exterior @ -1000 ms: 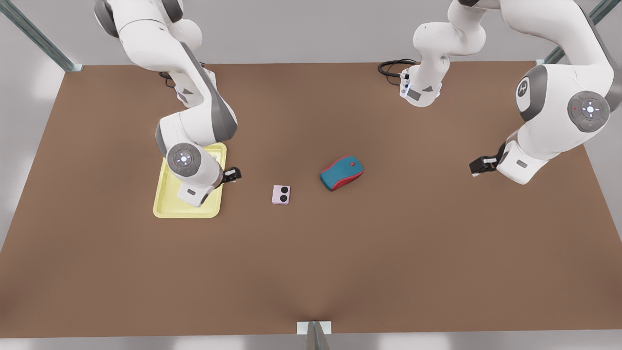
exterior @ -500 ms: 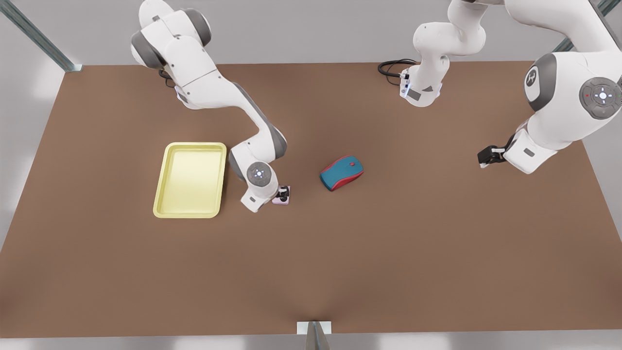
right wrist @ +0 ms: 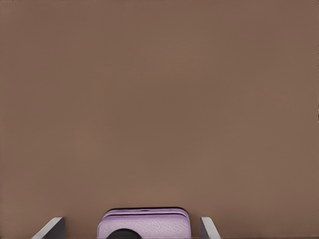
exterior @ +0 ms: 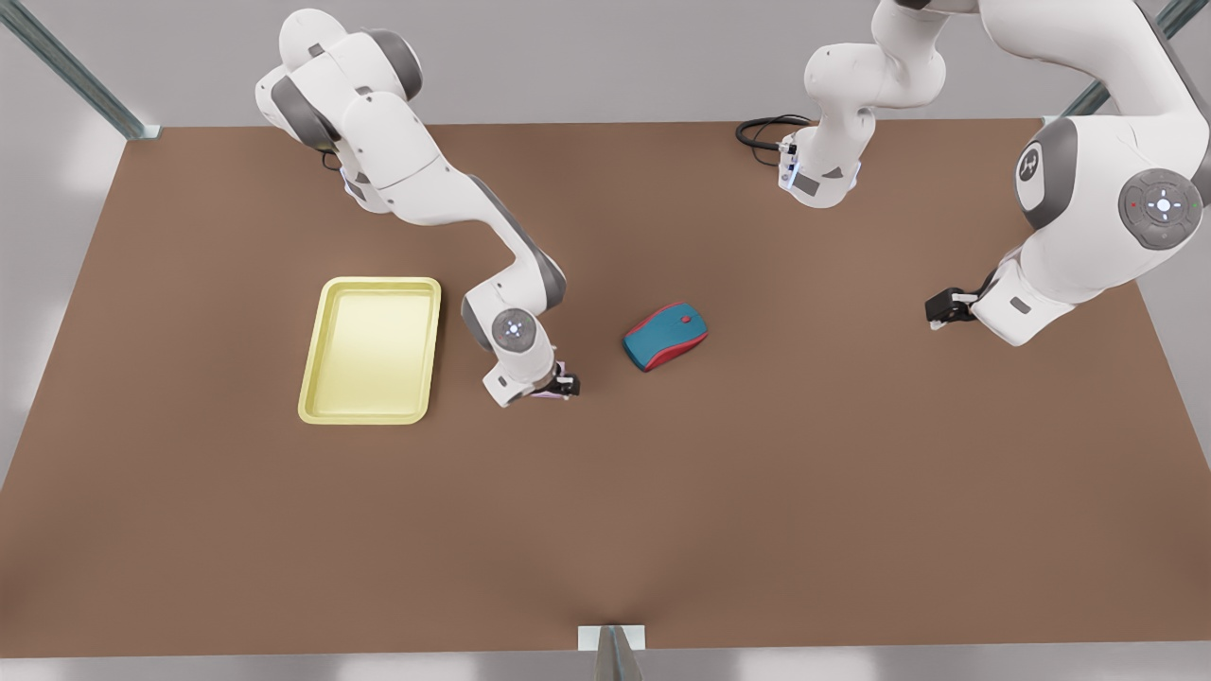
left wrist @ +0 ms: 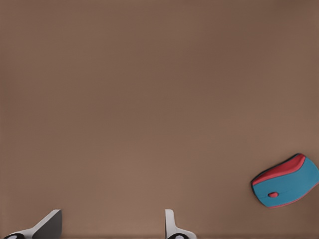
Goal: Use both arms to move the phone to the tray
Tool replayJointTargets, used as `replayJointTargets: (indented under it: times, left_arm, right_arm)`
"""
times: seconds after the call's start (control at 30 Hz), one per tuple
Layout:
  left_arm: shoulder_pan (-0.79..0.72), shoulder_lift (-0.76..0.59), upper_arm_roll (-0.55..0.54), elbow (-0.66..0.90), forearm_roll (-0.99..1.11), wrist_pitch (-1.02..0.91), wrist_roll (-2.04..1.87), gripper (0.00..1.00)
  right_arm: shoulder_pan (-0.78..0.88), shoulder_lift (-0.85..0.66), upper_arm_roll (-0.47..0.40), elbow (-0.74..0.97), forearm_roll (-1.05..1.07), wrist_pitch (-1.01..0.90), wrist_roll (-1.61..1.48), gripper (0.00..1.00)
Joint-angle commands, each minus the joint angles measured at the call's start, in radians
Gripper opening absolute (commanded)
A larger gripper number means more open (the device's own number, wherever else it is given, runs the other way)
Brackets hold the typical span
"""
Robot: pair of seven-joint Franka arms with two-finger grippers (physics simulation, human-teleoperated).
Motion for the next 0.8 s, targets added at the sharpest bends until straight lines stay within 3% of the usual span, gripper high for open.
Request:
replayJointTargets:
  times: [0.0,0.77]
  left_arm:
    - [0.0,-0.001,0.0,0.0,0.001,0.001,0.041,1.0]
    - [0.0,0.006,0.0,0.0,0.001,-0.004,0.032,1.0]
  right_arm:
    - [0.001,-0.008,-0.001,-0.008,0.002,0.023,0.174,1.0]
    - [0.016,0.0,0.007,-0.073,-0.006,0.033,0.156,1.0]
